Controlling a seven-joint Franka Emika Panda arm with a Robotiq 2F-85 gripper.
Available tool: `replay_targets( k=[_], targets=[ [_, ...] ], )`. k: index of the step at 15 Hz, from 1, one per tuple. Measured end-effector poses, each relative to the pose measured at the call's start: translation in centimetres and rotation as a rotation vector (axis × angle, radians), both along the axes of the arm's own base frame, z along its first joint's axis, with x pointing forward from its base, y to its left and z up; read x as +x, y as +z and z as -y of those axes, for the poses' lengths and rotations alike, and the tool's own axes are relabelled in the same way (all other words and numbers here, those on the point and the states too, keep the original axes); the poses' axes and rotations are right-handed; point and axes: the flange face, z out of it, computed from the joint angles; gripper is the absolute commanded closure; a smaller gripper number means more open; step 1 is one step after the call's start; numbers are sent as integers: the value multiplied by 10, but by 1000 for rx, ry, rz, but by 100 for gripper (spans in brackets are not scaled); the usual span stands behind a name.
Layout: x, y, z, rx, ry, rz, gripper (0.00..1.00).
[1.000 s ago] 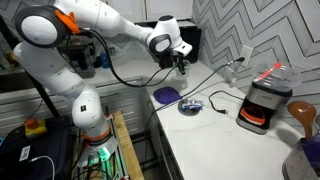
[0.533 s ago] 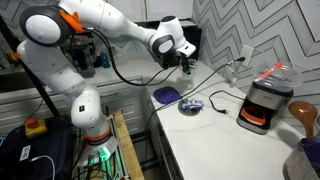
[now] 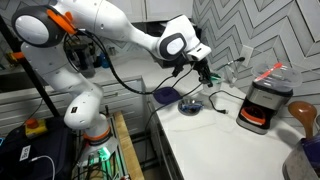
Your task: Pick up the clear lunch box and pour all its contents onto the kitchen counter, put the clear lunch box on the right side of the kitchen counter
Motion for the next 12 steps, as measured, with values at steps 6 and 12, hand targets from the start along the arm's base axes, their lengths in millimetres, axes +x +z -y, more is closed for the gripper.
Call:
replay_targets(
  k=[6, 12],
  targets=[
    [31, 6, -31, -343, -67, -13, 98],
    [60, 4, -101, -729, -94, -113, 98]
  ],
)
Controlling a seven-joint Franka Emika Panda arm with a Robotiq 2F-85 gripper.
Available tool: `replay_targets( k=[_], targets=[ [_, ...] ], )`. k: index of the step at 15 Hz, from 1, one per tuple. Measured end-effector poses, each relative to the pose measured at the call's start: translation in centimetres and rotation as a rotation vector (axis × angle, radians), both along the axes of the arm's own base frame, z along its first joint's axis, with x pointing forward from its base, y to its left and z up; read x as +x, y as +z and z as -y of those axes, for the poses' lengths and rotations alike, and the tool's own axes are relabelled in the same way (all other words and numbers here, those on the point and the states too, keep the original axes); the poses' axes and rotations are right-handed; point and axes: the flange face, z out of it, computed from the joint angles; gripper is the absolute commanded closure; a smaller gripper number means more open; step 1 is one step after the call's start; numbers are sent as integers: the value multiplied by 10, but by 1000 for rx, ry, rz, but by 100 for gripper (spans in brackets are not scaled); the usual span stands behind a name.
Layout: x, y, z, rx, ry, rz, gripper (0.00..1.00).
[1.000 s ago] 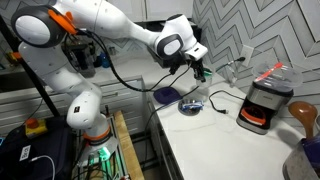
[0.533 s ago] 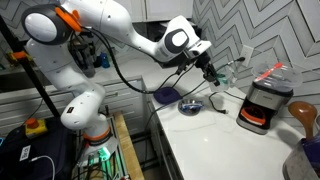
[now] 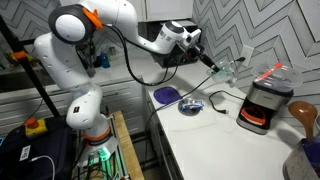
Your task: Pick up the clear lunch box and pour all its contents onto the kitchen counter, put the clear lunch box on the right side of the kitchen counter
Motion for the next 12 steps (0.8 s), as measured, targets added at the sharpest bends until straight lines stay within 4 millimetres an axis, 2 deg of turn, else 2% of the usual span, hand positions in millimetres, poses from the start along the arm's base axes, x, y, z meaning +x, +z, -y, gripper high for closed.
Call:
replay_targets(
  k=[7, 12],
  targets=[
    [38, -72, -36, -366, -34, -195, 98],
    [59, -97, -67, -574, -7, -351, 98]
  ],
)
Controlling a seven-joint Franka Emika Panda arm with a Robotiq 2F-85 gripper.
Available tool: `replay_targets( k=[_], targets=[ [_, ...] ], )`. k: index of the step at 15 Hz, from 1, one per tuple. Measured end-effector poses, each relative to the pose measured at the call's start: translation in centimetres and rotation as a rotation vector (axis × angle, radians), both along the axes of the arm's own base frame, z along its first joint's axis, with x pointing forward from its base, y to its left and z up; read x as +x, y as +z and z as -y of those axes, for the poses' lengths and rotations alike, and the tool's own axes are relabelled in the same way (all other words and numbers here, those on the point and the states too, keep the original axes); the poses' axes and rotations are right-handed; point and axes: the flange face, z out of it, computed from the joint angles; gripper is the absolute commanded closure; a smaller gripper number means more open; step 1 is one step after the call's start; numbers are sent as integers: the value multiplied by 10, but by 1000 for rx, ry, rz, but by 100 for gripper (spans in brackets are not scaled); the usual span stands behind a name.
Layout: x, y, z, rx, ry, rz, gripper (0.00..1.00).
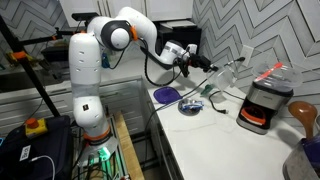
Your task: Pick up the clear lunch box and pour all its contents onto the kitchen counter, put the clear lunch box on the right side of the kitchen counter
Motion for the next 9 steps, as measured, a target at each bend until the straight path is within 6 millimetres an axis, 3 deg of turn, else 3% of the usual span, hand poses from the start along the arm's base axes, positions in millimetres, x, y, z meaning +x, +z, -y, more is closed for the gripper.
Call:
replay_targets(
  k=[6, 9],
  targets=[
    [22, -16, -6, -166, 14, -180, 98],
    [26, -5, 5, -113, -22, -166, 98]
  ],
)
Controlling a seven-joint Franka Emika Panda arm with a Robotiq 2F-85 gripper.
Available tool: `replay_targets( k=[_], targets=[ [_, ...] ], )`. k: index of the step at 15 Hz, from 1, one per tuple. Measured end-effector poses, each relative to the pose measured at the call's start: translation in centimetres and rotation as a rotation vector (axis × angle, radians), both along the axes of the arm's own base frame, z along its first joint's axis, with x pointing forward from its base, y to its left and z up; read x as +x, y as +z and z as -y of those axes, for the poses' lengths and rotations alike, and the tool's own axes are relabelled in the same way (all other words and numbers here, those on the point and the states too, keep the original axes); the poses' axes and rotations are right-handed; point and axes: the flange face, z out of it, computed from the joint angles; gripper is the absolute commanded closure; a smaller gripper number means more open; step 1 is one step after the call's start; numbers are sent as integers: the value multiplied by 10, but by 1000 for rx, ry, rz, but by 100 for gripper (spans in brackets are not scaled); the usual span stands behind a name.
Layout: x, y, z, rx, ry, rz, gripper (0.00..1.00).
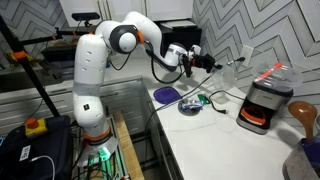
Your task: Pick up the clear lunch box and pour all its contents onto the kitchen counter, put the clear lunch box on the right side of the kitchen counter
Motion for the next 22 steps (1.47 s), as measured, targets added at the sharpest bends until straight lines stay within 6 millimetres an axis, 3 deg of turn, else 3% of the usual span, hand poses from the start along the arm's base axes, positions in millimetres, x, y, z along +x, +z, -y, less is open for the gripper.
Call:
replay_targets(
  k=[4, 8, 11, 16, 17, 19, 21, 22],
  targets=[
    [-17, 51, 22, 192, -86, 71, 98],
    [-64, 90, 65, 397, -209, 129, 98],
    [-105, 91, 115, 544, -319, 155, 98],
    [-175, 73, 194, 751, -533, 202, 98],
    [-189, 72, 207, 791, -578, 214, 94],
    [-208, 73, 222, 859, -640, 239, 94],
    [-214, 76, 224, 880, -651, 250, 94],
    [-214, 76, 223, 883, -650, 250, 98]
  ],
)
